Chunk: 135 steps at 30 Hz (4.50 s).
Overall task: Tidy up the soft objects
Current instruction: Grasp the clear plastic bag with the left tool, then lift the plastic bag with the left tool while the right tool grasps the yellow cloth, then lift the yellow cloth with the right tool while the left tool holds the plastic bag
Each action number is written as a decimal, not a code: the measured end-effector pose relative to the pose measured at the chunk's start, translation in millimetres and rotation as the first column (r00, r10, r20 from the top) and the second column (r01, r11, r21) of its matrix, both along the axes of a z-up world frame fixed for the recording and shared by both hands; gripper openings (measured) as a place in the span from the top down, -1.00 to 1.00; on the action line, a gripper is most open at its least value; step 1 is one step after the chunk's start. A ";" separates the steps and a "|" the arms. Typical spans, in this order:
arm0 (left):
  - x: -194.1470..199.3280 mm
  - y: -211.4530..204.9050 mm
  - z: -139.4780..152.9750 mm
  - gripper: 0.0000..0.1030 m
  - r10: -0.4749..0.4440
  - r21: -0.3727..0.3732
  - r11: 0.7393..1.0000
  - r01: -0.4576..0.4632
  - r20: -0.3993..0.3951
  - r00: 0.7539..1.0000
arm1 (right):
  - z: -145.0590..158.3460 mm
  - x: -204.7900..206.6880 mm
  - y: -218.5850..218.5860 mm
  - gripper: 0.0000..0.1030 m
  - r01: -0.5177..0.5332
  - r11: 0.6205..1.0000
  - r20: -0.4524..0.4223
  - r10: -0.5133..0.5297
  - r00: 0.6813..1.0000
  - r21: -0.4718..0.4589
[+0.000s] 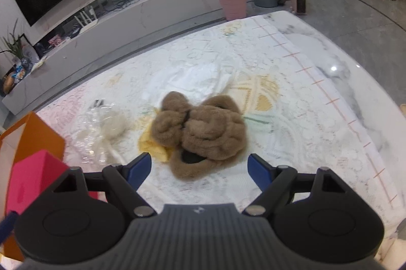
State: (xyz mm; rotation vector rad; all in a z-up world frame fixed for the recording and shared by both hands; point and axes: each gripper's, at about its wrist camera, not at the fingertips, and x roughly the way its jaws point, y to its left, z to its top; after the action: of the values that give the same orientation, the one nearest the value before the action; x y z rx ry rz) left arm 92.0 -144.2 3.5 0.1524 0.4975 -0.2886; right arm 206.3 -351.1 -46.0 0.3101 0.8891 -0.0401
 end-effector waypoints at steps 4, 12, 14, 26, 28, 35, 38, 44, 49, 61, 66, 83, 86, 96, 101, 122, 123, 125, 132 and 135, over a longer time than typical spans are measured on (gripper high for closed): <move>20.0 -7.9 10.0 -0.73 -0.041 0.033 0.999 0.041 -0.009 0.999 | -2.2 0.0 -15.3 -0.59 0.024 0.999 0.005 -0.024 1.000 0.039; 126.2 -24.4 28.6 -0.76 -0.169 0.089 0.976 0.199 -0.264 0.949 | -13.2 1.3 -31.1 -0.59 0.034 0.995 -0.001 -0.034 0.999 0.089; 157.0 -25.9 22.8 -0.76 -0.141 0.123 0.974 0.190 -0.325 0.935 | -20.9 7.6 -32.8 -0.59 0.024 0.992 -0.015 -0.022 1.000 0.124; 279.5 -33.3 -49.3 -0.58 0.094 0.390 0.907 0.160 -0.557 0.825 | -35.3 19.9 -26.6 -0.59 0.036 0.991 -0.056 -0.029 0.998 0.129; 287.4 -32.2 -59.3 -0.58 0.123 0.393 0.907 0.153 -0.594 0.795 | -34.7 19.4 -26.1 -0.59 0.039 0.991 -0.054 -0.032 0.998 0.126; 296.1 -29.6 -68.5 -0.19 0.141 0.352 0.927 0.126 -0.642 0.754 | -39.0 21.0 -31.8 -0.59 0.065 0.989 -0.067 -0.057 0.996 0.130; 293.9 -35.6 -69.4 -0.06 0.124 0.360 0.921 0.146 -0.628 0.769 | -40.3 20.0 -33.9 -0.59 0.065 0.989 -0.068 -0.057 0.996 0.132; 268.4 -40.1 -37.8 0.01 0.065 0.288 0.949 0.126 -0.570 0.819 | -43.2 12.4 -50.3 -0.59 0.118 0.984 -0.071 -0.109 0.991 0.134; 185.3 -23.0 22.2 0.01 -0.032 0.142 0.985 0.094 -0.390 0.920 | -42.0 7.3 -57.2 -0.58 0.139 0.979 -0.062 -0.130 0.990 0.152; 41.3 55.8 51.4 0.01 0.005 -0.020 1.000 -0.006 -0.082 0.997 | -31.1 13.8 -3.2 -0.44 -0.012 0.985 0.057 0.002 0.998 0.173; 18.8 71.1 48.5 0.00 -0.009 -0.087 0.996 0.008 -0.012 1.000 | -38.0 19.9 28.1 -0.34 -0.057 0.986 0.043 0.050 0.998 0.159; 42.0 114.5 14.9 -0.04 0.089 -0.202 0.974 -0.103 -0.077 0.993 | -36.1 31.8 95.4 0.11 -0.025 0.999 0.161 0.031 0.986 -0.041; 44.4 125.5 13.0 -0.04 0.091 -0.221 0.969 -0.111 -0.100 0.991 | -34.6 44.8 108.5 0.22 -0.047 0.995 0.129 0.059 0.990 -0.089; 44.3 139.1 9.5 -0.04 0.072 -0.271 0.957 -0.101 -0.115 0.991 | -65.9 76.2 118.9 0.34 0.052 0.982 -0.005 -0.054 0.999 -0.179; 43.9 137.4 6.9 -0.05 0.054 -0.283 0.955 -0.084 -0.113 0.992 | -72.5 83.0 113.6 0.32 0.140 0.982 0.022 -0.139 0.990 -0.128; 45.9 139.2 11.8 -0.06 0.061 -0.295 0.949 -0.109 -0.170 0.984 | -13.8 27.0 85.5 0.94 -0.057 0.998 -0.113 0.053 0.992 -0.032; 43.8 137.7 13.5 -0.06 0.050 -0.296 0.950 -0.099 -0.168 0.984 | -9.0 14.6 85.2 0.94 -0.090 0.995 -0.131 0.085 0.988 -0.031; 39.7 133.7 15.8 -0.06 0.034 -0.291 0.953 -0.080 -0.157 0.987 | -4.2 -9.8 85.2 0.93 -0.136 0.989 -0.168 0.125 0.978 -0.054; 26.9 112.8 18.2 -0.06 0.001 -0.223 0.975 -0.027 -0.118 0.993 | -45.7 -44.7 68.0 0.81 -0.004 0.986 -0.238 -0.036 0.971 -0.167; 22.5 103.7 15.8 -0.06 -0.023 -0.178 0.984 0.005 -0.099 0.995 | -59.4 -40.4 61.0 0.27 0.033 0.981 -0.239 -0.080 0.968 -0.193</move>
State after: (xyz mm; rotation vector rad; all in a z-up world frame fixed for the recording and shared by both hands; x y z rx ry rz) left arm 114.5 -40.5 19.3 -0.0324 0.5681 -0.3546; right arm 165.9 -290.1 -105.4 0.1554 1.1137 -0.2187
